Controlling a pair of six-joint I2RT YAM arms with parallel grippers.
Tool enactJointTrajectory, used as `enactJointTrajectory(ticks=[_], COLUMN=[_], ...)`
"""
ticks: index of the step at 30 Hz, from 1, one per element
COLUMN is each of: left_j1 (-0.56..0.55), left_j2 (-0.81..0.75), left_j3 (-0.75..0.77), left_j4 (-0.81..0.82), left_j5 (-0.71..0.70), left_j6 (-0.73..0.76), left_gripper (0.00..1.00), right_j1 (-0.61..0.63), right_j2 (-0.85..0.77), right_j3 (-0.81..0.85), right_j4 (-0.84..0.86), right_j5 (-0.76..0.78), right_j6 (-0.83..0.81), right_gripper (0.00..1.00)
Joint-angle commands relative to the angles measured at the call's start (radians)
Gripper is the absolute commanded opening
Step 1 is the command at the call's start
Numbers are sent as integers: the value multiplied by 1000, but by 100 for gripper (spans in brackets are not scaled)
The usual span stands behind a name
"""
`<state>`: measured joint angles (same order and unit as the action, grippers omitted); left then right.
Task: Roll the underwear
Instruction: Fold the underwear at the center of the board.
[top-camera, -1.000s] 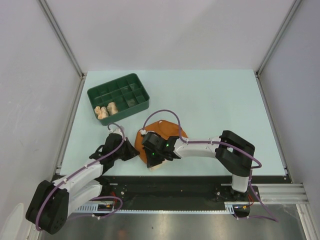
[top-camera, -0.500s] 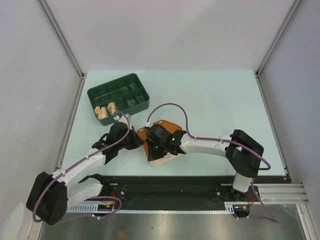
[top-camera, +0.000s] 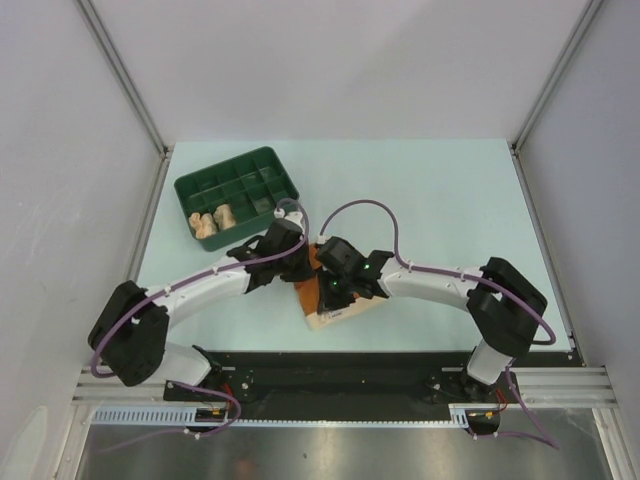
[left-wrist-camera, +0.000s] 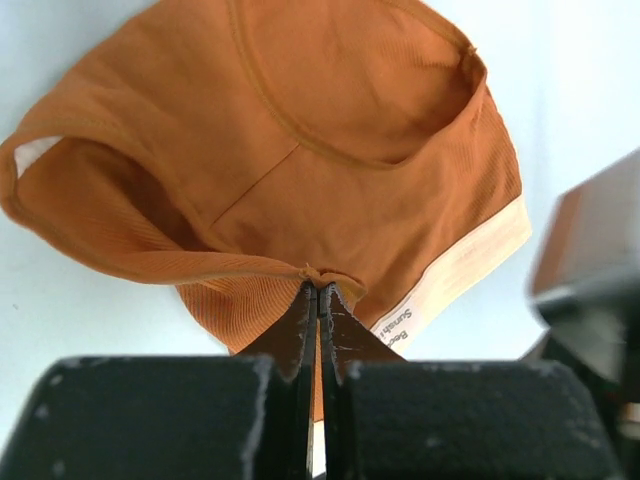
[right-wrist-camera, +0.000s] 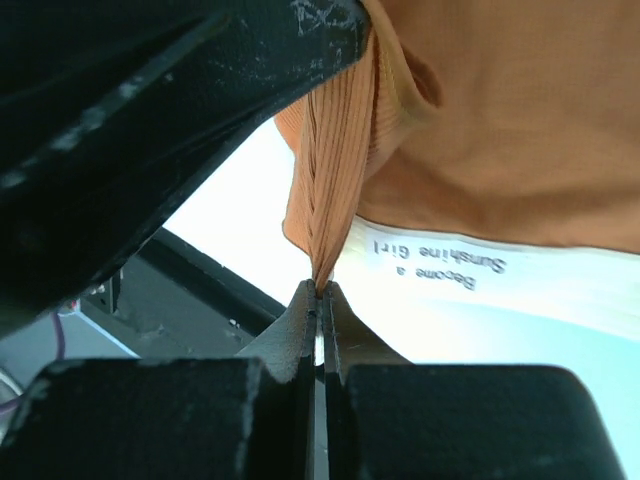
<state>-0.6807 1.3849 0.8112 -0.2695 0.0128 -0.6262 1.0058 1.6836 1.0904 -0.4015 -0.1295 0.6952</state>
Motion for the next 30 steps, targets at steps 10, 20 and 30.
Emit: enactJointTrajectory(ticks=[10, 20, 30], left_j1=[-49, -102, -132], left_j2=[121, 288, 364], left_j3=[201, 391, 463], left_j4=[-23, -96, -96], left_j5=[-33, -30, -30], left_j6=[40, 80, 85], left_gripper=[0, 0, 0], right_j1=[-105, -187, -249], right_j2=[-139, -193, -225], right_j3=[-63, -99, -139], right_j4=[-75, -126, -146], right_j5=[-25, -16, 1], right_j6=[-49, -85, -112], right_gripper=[0, 0, 0])
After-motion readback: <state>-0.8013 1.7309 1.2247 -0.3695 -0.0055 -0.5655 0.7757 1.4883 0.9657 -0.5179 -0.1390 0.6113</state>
